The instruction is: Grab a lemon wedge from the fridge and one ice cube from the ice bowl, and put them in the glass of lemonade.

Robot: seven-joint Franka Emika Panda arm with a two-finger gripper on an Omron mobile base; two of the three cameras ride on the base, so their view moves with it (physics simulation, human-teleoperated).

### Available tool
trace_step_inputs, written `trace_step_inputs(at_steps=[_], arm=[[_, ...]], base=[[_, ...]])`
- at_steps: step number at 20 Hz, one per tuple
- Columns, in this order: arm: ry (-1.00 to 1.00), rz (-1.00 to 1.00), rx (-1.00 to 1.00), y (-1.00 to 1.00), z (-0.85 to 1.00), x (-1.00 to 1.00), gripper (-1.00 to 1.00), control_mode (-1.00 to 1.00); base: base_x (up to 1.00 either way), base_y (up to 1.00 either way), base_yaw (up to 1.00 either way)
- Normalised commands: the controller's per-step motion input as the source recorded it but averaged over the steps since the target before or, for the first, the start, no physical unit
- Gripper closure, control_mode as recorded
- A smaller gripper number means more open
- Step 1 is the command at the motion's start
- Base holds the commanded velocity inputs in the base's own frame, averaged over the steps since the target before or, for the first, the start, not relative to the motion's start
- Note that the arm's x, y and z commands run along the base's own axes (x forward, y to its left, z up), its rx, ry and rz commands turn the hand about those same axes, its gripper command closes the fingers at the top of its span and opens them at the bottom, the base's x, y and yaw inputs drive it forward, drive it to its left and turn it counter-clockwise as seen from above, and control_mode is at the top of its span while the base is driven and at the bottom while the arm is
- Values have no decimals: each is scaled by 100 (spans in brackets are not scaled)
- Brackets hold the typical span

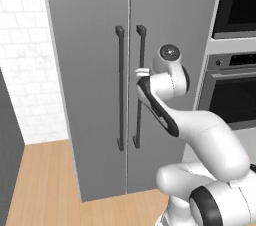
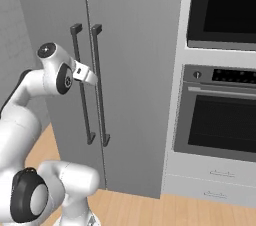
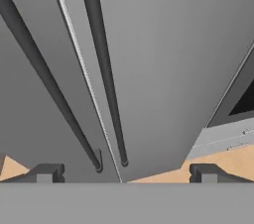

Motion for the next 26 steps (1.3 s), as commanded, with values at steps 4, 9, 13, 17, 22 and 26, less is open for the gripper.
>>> trace_step_inputs(at_steps=[4,9,13,17,22,26], arm=[[-7,0,9,0,-26,40,-100,-100],[-2,0,12,-4,0,44,-100,-100],[0,0,2,-1,1,49,-100,-100],[0,0,0,0,0,58,-100,-100],[0,0,0,0,-2,43,-100,-100],[0,0,0,0,-5,34,-100,-100]], base=[[0,0,0],[0,0,0],[0,0,0],[0,0,0],[0,0,0],[0,0,0]])
